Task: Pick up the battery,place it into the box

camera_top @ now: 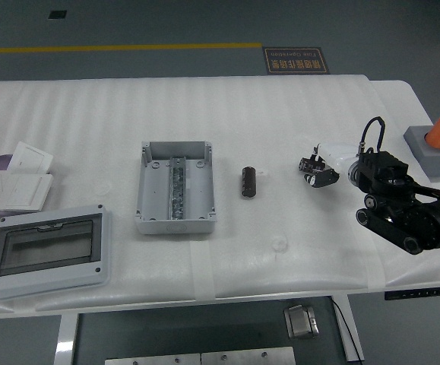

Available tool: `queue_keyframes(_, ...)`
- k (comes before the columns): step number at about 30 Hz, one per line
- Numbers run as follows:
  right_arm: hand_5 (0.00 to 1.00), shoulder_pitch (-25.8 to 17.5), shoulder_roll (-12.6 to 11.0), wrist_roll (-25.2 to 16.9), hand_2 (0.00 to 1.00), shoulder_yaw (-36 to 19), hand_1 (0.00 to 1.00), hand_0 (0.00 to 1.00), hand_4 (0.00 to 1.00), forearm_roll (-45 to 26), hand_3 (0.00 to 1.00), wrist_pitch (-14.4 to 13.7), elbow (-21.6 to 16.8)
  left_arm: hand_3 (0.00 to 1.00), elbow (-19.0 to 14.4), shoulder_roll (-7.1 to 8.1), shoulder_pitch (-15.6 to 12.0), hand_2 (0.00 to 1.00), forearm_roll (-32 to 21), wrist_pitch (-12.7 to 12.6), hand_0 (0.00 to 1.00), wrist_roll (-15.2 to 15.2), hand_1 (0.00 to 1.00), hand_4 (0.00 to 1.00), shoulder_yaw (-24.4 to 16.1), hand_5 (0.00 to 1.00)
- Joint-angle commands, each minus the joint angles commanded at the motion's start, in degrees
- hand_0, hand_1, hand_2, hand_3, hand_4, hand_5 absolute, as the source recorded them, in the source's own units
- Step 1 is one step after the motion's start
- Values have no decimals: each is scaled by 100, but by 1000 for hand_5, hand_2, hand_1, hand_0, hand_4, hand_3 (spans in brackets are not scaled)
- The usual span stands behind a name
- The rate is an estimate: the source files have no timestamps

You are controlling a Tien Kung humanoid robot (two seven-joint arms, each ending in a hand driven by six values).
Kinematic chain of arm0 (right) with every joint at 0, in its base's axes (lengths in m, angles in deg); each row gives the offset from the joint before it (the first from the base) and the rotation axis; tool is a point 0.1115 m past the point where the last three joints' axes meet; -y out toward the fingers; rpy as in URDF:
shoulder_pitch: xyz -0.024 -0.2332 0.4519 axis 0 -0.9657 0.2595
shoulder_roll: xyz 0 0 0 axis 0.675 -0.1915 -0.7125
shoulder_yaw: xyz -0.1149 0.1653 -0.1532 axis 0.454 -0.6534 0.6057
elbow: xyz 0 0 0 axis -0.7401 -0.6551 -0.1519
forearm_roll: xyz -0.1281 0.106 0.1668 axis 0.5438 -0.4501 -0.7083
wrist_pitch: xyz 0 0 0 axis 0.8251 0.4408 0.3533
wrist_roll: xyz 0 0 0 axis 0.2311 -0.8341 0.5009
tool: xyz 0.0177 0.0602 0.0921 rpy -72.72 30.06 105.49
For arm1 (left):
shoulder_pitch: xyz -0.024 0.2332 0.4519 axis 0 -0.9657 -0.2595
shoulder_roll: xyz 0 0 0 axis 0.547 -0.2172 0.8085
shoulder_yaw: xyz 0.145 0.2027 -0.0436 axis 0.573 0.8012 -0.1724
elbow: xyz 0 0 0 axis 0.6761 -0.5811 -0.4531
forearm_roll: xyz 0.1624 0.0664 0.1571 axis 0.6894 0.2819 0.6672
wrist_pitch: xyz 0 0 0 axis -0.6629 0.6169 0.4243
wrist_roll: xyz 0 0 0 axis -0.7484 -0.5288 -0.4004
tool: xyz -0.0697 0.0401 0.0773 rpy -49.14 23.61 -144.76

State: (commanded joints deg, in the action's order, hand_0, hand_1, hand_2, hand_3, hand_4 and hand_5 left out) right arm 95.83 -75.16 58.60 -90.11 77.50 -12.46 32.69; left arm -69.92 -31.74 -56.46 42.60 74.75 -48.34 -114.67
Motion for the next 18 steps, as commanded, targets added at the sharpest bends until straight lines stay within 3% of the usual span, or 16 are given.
queue_keyframes(18, 396, -43, 1, -99, 618, 78, 620, 641, 520, 21, 690, -211, 20, 591, 0, 2, 4, 567, -6, 1, 667, -43, 682, 521, 13, 427)
